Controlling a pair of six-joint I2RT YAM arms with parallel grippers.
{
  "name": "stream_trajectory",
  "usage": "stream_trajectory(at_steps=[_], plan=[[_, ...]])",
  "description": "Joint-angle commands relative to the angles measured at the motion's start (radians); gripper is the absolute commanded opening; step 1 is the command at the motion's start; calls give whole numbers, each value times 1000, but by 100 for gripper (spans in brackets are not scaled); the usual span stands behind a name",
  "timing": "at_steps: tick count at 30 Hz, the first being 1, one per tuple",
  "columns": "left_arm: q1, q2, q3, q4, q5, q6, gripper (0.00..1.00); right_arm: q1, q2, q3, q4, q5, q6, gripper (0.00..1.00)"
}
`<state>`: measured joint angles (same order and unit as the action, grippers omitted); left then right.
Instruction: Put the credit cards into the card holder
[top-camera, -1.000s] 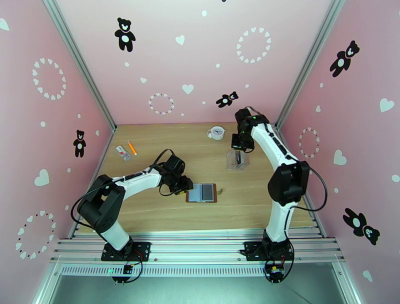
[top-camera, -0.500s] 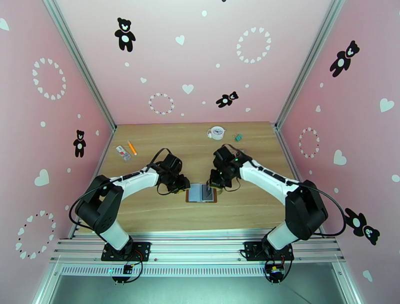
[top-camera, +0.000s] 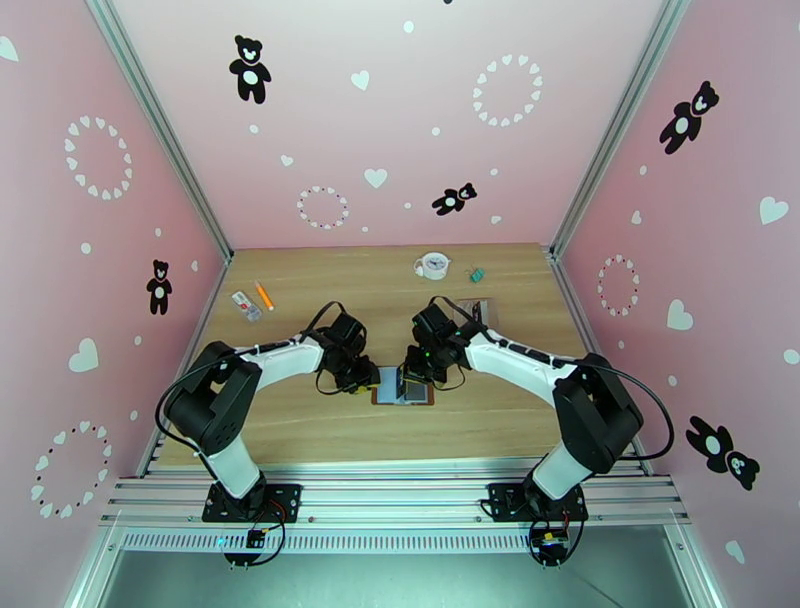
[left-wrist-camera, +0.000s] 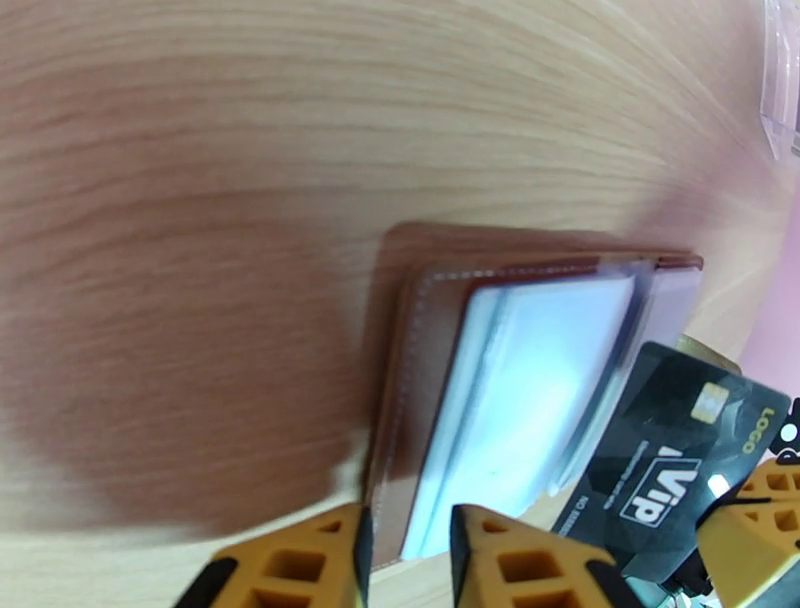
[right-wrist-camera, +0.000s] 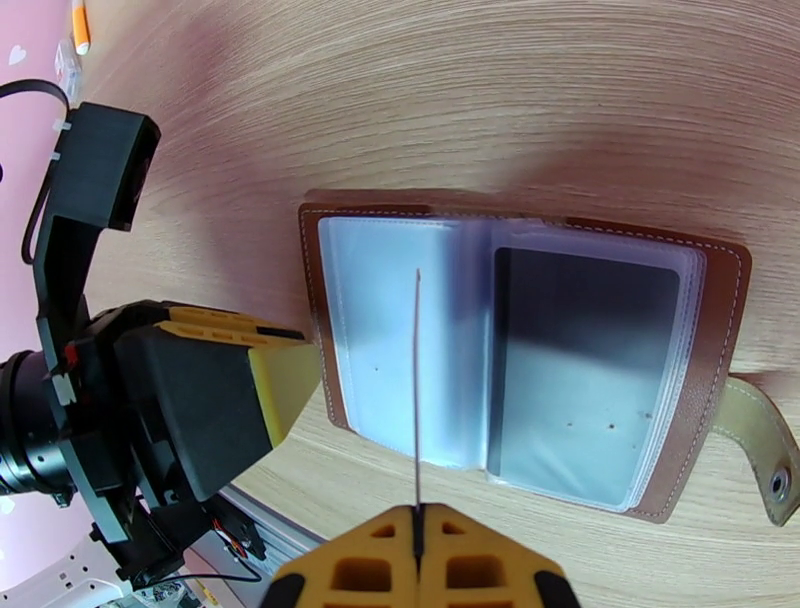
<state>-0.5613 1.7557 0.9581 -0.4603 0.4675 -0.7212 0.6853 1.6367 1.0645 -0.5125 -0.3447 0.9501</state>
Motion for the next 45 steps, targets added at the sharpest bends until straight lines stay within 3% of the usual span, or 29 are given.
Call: stream_trajectory(at_steps=[1, 45], plan=[[3, 21, -5, 1, 18, 16, 26, 3, 20, -6, -5, 23, 0, 0], [-15, 42, -28, 9, -4, 0, 22, 2, 98, -75, 45, -6, -33, 0]])
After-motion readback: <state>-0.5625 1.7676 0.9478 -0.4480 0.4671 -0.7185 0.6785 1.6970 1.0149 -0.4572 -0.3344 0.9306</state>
